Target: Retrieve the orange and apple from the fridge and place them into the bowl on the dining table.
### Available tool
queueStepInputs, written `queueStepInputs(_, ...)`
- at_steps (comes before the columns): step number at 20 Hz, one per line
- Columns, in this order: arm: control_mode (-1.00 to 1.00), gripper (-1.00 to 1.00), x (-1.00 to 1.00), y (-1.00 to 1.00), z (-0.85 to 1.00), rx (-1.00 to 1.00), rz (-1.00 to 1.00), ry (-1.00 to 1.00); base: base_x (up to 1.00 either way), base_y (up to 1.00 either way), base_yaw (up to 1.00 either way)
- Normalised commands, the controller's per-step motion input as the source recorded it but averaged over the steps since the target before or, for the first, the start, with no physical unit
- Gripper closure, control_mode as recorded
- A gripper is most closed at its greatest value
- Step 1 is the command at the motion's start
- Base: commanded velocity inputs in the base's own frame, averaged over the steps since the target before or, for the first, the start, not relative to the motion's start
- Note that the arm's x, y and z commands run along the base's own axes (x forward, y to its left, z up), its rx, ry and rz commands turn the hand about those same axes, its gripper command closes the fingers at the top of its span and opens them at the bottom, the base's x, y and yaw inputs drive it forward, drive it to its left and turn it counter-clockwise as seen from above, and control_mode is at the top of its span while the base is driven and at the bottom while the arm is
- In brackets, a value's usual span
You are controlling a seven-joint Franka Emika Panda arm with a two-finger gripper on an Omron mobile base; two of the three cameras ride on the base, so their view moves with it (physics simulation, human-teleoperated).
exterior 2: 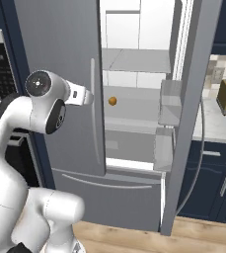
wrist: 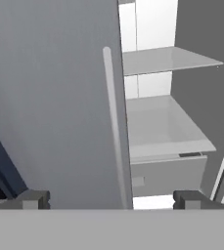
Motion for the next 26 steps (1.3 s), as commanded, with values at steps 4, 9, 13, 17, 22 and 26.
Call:
queueStepInputs(4, -1.00, -1.00, 0.77, 0.00, 0.00, 0.00, 0.00, 0.10, 0.00, 0.00, 0.00)
queueStepInputs(9, -1.00, -1.00, 0.77, 0.00, -0.06, 0.00, 0.00, 0.02, 0.00, 0.00, 0.00)
queueStepInputs(13, -1.00, -1.00, 0.60, 0.00, -0.26, 0.00, 0.00, -0.03, 0.00, 0.00, 0.00)
queueStepInputs(17, -1.00, -1.00, 0.54, 0.00, -0.26, 0.00, 0.00, -0.07, 0.00, 0.00, 0.00)
queueStepInputs(22, -1.00, -1.00, 0.46, 0.00, -0.14, 0.00, 0.01, -0.09, 0.00, 0.00, 0.00)
queueStepInputs(26, -1.00, -1.00, 0.59, 0.00, -0.03, 0.00, 0.00, 0.00, 0.00, 0.00, 0.00)
